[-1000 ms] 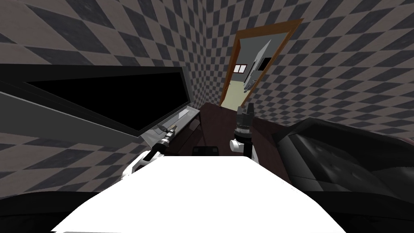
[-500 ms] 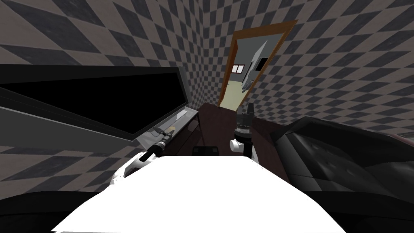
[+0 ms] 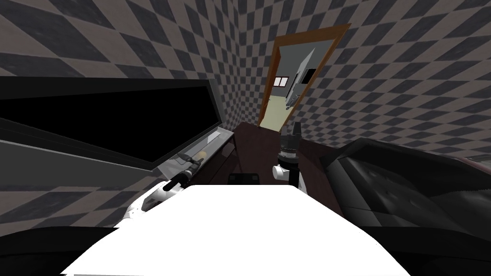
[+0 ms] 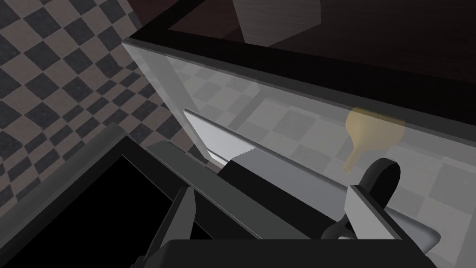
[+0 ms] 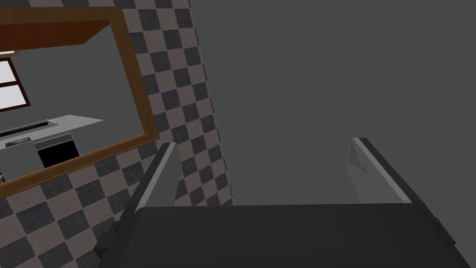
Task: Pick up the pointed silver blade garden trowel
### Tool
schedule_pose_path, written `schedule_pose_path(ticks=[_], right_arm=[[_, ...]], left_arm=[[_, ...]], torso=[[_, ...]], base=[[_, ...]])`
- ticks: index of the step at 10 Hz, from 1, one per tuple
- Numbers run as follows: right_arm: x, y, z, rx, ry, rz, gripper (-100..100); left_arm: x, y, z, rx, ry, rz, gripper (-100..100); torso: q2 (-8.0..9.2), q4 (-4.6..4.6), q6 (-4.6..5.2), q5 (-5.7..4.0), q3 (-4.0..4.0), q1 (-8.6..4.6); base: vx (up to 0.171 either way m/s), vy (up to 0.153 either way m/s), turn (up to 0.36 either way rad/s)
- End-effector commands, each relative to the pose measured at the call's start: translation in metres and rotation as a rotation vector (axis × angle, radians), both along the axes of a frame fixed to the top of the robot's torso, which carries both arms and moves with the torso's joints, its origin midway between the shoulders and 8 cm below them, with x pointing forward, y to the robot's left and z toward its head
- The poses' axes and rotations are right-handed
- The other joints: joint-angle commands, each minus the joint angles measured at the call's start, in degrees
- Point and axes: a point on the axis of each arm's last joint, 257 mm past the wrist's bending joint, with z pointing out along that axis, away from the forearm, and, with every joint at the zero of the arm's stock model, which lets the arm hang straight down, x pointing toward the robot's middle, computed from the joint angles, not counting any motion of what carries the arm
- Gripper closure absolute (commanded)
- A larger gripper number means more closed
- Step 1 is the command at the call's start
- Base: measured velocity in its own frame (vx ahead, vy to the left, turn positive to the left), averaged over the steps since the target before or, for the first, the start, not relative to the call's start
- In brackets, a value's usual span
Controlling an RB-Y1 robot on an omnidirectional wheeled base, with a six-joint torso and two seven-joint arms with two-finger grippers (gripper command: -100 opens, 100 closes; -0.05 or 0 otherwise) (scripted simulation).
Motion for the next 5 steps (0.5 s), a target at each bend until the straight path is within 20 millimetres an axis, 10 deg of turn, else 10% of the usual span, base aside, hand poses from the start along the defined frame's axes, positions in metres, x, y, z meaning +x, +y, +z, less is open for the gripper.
schedule_pose_path(ticks=[1, 5], right_arm=[[0.000, 0.000, 0.000, 0.000, 0.000, 0.000, 0], [0.000, 0.000, 0.000, 0.000, 0.000, 0.000, 0]], left_arm=[[-0.020, 0.028, -0.013, 0.057, 0.083, 0.020, -100], [-0.045, 0.075, -0.026, 0.152, 0.204, 0.052, -100]], torso=[[0.00, 0.00, 0.00, 0.00, 0.00, 0.00], [-0.01, -0.01, -0.01, 0.01, -0.01, 0.01]], base=[[0.088, -0.022, -0.049], [0.071, -0.016, -0.023]])
